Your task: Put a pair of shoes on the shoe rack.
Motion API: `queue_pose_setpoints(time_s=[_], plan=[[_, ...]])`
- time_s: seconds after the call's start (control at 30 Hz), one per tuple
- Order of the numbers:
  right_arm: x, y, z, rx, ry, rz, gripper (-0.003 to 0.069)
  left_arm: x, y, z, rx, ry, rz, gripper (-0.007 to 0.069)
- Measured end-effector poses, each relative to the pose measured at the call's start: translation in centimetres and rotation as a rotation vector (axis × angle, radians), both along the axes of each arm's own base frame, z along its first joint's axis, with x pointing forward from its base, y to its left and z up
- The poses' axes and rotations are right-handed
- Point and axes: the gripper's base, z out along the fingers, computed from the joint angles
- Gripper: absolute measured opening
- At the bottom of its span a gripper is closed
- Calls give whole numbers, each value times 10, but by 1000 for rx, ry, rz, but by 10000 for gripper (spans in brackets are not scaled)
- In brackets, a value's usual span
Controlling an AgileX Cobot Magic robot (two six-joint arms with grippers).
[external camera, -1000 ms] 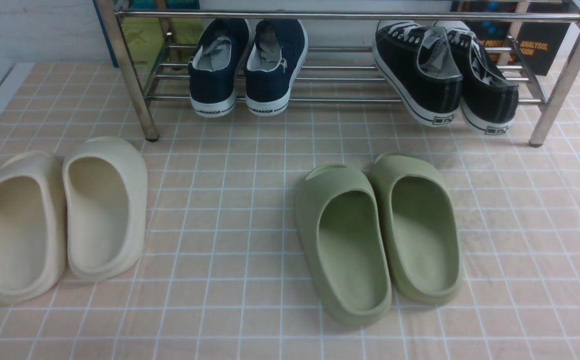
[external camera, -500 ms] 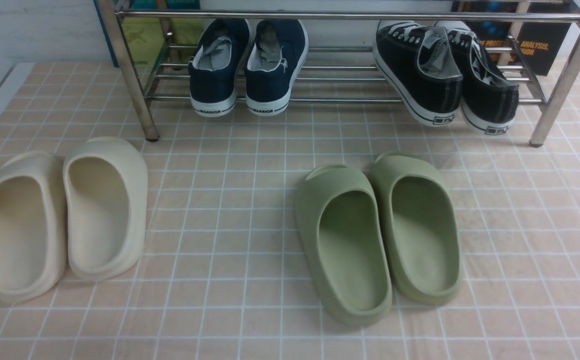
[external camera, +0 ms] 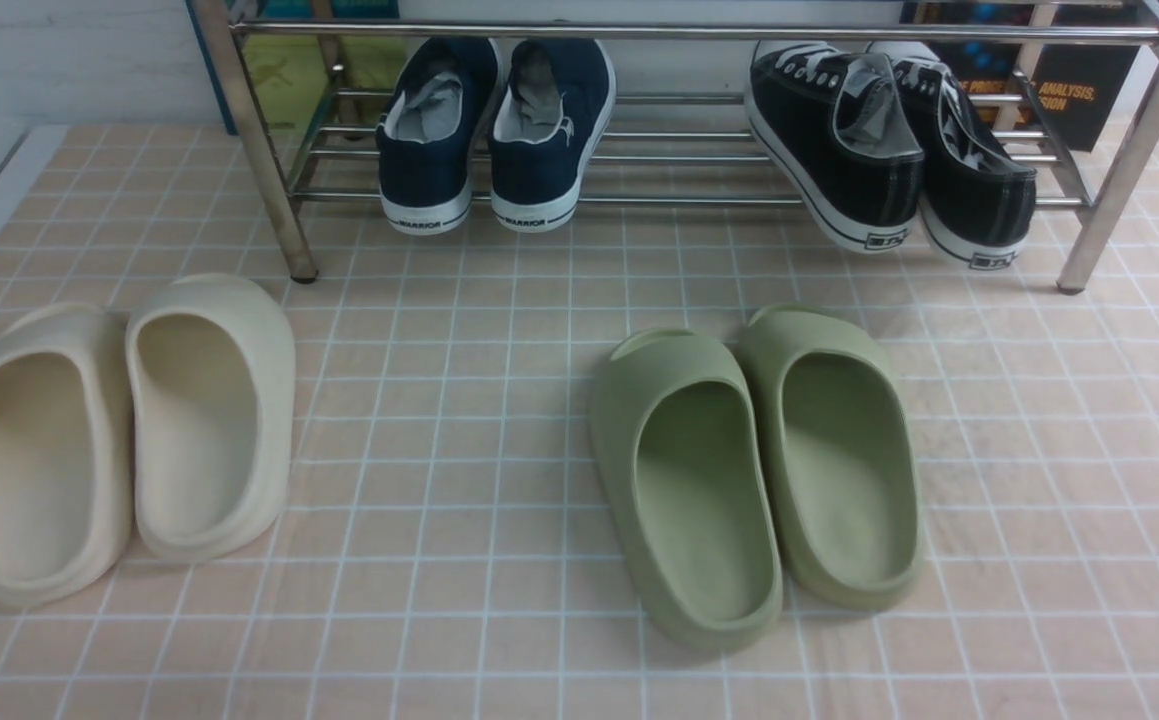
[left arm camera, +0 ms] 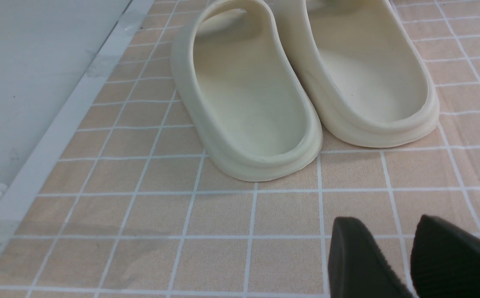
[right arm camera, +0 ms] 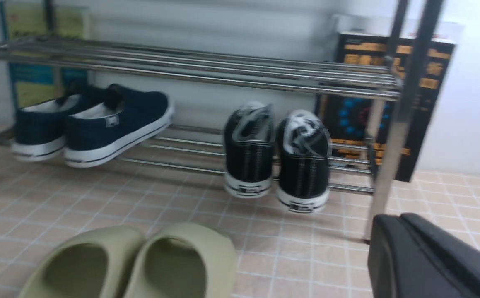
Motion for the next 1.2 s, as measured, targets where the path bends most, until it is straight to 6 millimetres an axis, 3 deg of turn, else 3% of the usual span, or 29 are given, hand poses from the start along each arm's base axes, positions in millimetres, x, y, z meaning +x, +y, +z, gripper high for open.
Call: queue_pose_setpoints(time_s=[0.03, 0.17, 0.37, 1.2], plan=[[-3, -3, -20, -2, 1, -54, -4, 0, 0, 0, 0, 0, 0, 239], [-7, -10, -66, 8, 81, -175, -4, 0, 0, 0, 0, 0, 0, 239], [-9, -14, -97, 85, 297, -232, -4, 0, 0, 0, 1, 0, 0, 239], [-9, -11, -99, 75, 343, -181, 6, 0, 0, 0, 1, 0, 0, 239]])
